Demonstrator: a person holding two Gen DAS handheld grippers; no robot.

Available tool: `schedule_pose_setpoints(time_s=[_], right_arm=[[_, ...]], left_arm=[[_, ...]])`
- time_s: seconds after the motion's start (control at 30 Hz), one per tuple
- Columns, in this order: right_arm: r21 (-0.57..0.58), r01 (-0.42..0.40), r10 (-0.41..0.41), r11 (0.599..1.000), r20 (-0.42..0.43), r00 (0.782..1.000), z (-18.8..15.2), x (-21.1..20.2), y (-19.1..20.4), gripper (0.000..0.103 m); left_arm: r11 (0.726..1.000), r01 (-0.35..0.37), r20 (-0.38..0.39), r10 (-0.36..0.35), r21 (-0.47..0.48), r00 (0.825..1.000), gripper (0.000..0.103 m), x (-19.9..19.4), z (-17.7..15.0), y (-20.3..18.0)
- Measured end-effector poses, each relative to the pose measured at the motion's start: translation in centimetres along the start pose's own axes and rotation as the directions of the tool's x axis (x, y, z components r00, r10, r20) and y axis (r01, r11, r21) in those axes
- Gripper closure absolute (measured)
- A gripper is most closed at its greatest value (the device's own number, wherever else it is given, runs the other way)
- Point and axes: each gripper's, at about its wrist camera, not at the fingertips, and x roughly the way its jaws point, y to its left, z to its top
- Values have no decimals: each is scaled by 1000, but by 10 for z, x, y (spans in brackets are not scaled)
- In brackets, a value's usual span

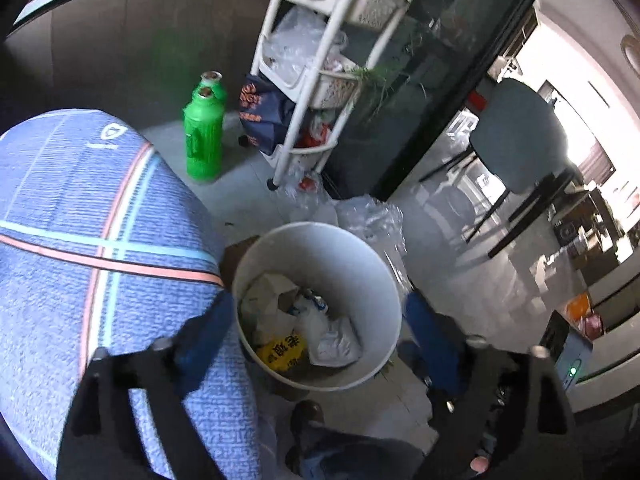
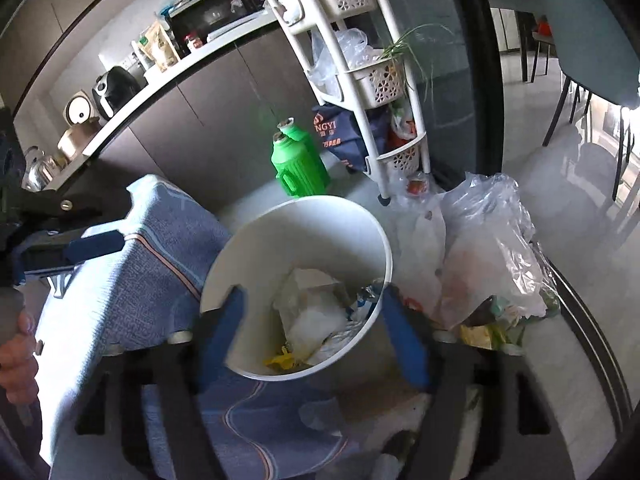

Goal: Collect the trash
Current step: 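Open both grippers to drop bag and foil tray into the bin, then move both tools back over the table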

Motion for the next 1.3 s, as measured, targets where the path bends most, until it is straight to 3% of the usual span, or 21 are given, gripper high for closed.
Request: schedule_pose_setpoints(time_s=[0.07,0.4,0.6,0.8,1.03,1.3], right_arm=[[-11,-11,11,1000,-1,1000,0,-5,5,8],[-101,-49,47,994,-18,999,0,-27,49,9],[-172,-79,76,982,-27,997,-2,-40,81,9],[-291,-125,122,949,-27,992,-10,-53,125,9],[-360,-210,211,909,-37,977,-18,-62,179,9],[-447,-311,256,839,-180,950,-29,-45,253,9]], left_arm=[[1000,-17,29,17,-7,999,4,-9,-1,1],[998,-28,86,32,-48,996,4,-69,-16,19],[987,-56,122,75,-152,990,4,-122,-39,58],[967,-147,128,176,-209,976,4,-166,-72,104],[920,-278,122,320,-277,939,4,-221,-116,175],[929,-272,119,308,-249,944,7,-245,-143,224]])
